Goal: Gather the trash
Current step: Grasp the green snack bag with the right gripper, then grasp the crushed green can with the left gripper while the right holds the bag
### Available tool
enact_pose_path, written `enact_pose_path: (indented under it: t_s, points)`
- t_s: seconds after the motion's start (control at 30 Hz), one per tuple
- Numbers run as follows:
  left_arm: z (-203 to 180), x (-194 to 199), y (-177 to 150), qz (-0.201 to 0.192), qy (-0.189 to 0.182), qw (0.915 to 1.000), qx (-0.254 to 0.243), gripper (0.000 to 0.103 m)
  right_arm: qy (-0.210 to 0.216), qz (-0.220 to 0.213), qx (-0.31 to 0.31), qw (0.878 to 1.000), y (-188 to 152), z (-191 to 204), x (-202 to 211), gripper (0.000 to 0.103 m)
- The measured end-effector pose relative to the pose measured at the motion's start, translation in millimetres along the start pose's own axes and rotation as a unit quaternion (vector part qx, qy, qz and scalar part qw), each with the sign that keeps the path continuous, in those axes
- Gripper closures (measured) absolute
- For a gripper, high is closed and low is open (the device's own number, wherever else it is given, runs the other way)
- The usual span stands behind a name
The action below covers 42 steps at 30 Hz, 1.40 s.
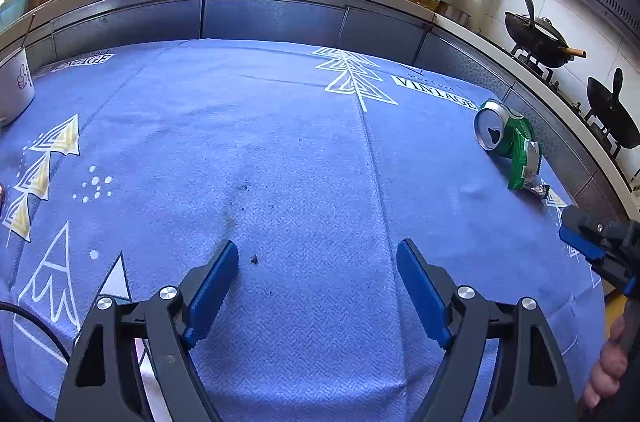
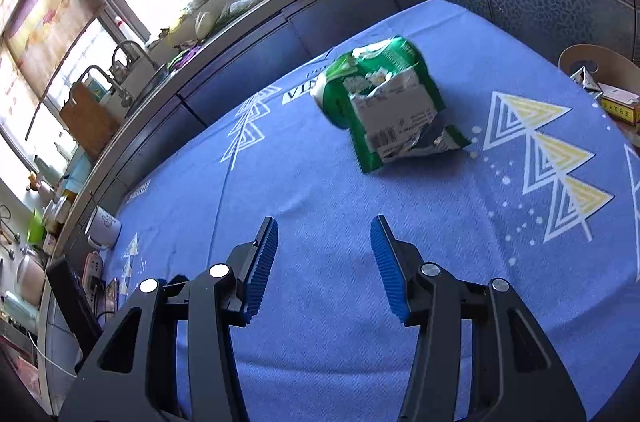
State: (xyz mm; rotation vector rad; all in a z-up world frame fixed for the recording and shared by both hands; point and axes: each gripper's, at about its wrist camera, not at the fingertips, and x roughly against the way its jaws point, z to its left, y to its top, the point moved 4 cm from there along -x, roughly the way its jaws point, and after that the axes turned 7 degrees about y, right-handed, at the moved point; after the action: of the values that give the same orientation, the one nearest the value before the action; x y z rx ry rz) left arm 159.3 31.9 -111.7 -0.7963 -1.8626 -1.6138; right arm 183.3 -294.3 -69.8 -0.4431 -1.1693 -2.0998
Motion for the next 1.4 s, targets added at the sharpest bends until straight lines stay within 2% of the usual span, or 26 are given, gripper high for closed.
enact_pose_path:
  t_s: [0.1, 0.17, 0.27, 0.43, 0.63, 0.77, 0.83, 0.9, 1.0, 1.07, 1.13, 1.23, 1.3, 1.4]
  points:
    - [1, 0, 0, 0.0, -0.007, 1.0, 0.002, 0.02, -0.016, -0.042, -0.009, 0.999, 31, -18, 14, 0.054]
    - [2, 0, 1, -0.001, -0.012, 0.9999, 0.005, 0.019, -0.011, -0.071, -0.023, 0.997, 57, -33, 21, 0.054]
    - [2, 0, 2, -0.001, -0.015, 0.9999, 0.006, 0.018, -0.011, -0.09, -0.038, 0.995, 89, -59, 19, 0.054]
    - [-1, -1, 2, 0.0, -0.01, 1.0, -0.001, 0.018, 0.002, -0.047, -0.077, 0.996, 121, -104, -32, 0.054]
    - [-2, -2, 2, 0.001, -0.008, 1.0, -0.002, 0.017, 0.063, 0.002, -0.103, 0.993, 128, -115, -89, 0.054]
    - [-7, -4, 2, 0.003, -0.003, 1.0, -0.008, 0.016, 0.107, 0.065, -0.055, 0.991, 119, -85, -119, 0.054]
    - [-7, -3, 2, 0.005, -0.004, 0.9999, -0.009, 0.015, 0.128, 0.098, -0.009, 0.987, 109, -60, -128, 0.056]
    - [-5, -4, 5, 0.01, -0.022, 0.9997, -0.002, 0.013, 0.134, 0.122, 0.05, 0.982, 95, -32, -133, 0.057]
    - [1, -6, 18, 0.022, -0.053, 0.9981, 0.023, 0.013, 0.174, 0.168, 0.101, 0.965, 68, 8, -137, 0.057]
    - [2, -5, 33, 0.022, -0.078, 0.996, 0.039, 0.013, 0.213, 0.205, 0.126, 0.947, 40, 38, -134, 0.055]
    - [-2, 1, 50, 0.009, -0.087, 0.9954, 0.038, 0.013, 0.241, 0.231, 0.157, 0.929, 14, 64, -123, 0.055]
    - [-10, 3, 63, 0.007, -0.102, 0.9942, 0.033, 0.013, 0.27, 0.242, 0.177, 0.915, -14, 81, -101, 0.055]
    - [-12, -2, 64, 0.02, -0.112, 0.9926, 0.042, 0.013, 0.268, 0.233, 0.183, 0.917, -20, 79, -86, 0.053]
    - [-12, -13, 62, 0.046, -0.128, 0.9889, 0.061, 0.013, 0.275, 0.201, 0.163, 0.926, -5, 67, -66, 0.054]
